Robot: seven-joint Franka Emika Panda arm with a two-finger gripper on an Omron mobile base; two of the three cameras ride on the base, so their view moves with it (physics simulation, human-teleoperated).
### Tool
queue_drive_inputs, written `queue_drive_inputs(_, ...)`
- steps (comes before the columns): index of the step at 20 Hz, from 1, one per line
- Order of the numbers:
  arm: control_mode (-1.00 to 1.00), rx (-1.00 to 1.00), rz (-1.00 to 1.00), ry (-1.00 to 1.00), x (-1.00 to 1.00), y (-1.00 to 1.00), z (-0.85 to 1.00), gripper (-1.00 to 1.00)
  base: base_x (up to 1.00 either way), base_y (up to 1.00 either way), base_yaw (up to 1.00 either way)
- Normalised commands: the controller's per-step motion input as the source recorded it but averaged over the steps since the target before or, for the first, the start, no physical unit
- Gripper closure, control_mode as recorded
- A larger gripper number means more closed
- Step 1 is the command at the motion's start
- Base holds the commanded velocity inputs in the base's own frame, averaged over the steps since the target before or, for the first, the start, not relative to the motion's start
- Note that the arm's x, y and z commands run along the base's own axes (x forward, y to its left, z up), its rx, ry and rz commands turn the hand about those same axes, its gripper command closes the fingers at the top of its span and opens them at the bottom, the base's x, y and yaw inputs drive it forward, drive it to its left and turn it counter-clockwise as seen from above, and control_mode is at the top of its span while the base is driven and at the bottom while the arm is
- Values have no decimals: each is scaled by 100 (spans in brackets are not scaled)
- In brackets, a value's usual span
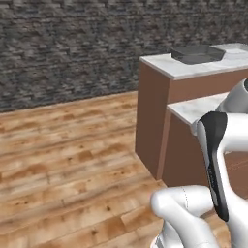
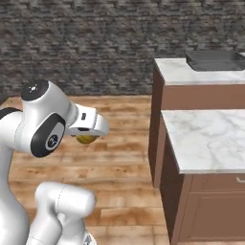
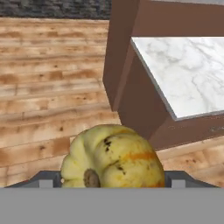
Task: Place the cold items (broccoli and squash) from the fridge in one tupperware on the dining counter. Place the warm items (hot dog and kebab skewer) in the stove area in another tupperware.
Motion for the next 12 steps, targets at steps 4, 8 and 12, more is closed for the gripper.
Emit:
queue_drive_inputs(4, 100, 0, 0, 0, 0, 0, 0, 100, 61, 100, -46)
queue_drive_inputs(8, 100, 0, 0, 0, 0, 0, 0, 100, 63, 100, -47)
queue_drive_inputs(12, 100, 0, 0, 0, 0, 0, 0, 100, 62, 100, -45)
